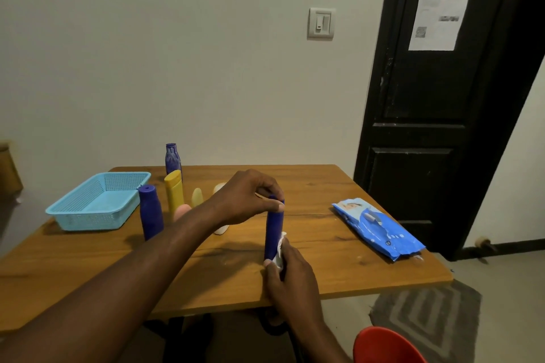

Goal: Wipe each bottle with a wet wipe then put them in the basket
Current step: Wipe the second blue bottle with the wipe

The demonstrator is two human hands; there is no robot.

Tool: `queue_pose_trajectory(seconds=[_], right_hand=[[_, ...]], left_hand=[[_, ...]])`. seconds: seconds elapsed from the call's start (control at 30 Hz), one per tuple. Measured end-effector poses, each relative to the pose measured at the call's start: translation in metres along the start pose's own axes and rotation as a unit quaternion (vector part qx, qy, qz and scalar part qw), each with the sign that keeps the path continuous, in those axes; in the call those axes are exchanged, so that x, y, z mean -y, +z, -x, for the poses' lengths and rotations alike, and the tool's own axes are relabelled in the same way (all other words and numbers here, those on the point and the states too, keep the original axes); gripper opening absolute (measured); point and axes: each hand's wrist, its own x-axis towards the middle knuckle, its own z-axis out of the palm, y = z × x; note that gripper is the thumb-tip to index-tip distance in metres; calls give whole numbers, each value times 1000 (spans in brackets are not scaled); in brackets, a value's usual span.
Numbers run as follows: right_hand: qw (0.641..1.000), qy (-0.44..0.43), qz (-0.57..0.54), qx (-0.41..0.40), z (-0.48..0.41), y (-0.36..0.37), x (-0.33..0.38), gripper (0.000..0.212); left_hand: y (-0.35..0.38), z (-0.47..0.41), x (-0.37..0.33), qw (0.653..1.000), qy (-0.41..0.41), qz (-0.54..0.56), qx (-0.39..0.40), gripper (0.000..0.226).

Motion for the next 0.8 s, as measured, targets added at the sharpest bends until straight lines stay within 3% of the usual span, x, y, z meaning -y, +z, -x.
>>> queue_pose_trajectory(seconds=[0.13, 0.27, 0.67, 0.8], right_hand=[[998, -3, -58, -22, -8, 1, 5, 55], [995, -4, -95, 14, -21, 5, 19, 49], [992, -47, -106, 55, -48, 50, 48, 42], [992, -50, -101, 59, -49, 57, 50, 42]], left_hand=[[-14, 3, 1, 1000, -8, -8, 16, 16], [-37, 8, 7, 1000, -18, -18, 18, 15], [-78, 33, 35, 996, -62, -68, 7, 14], [-81, 36, 38, 995, -74, -63, -5, 25]])
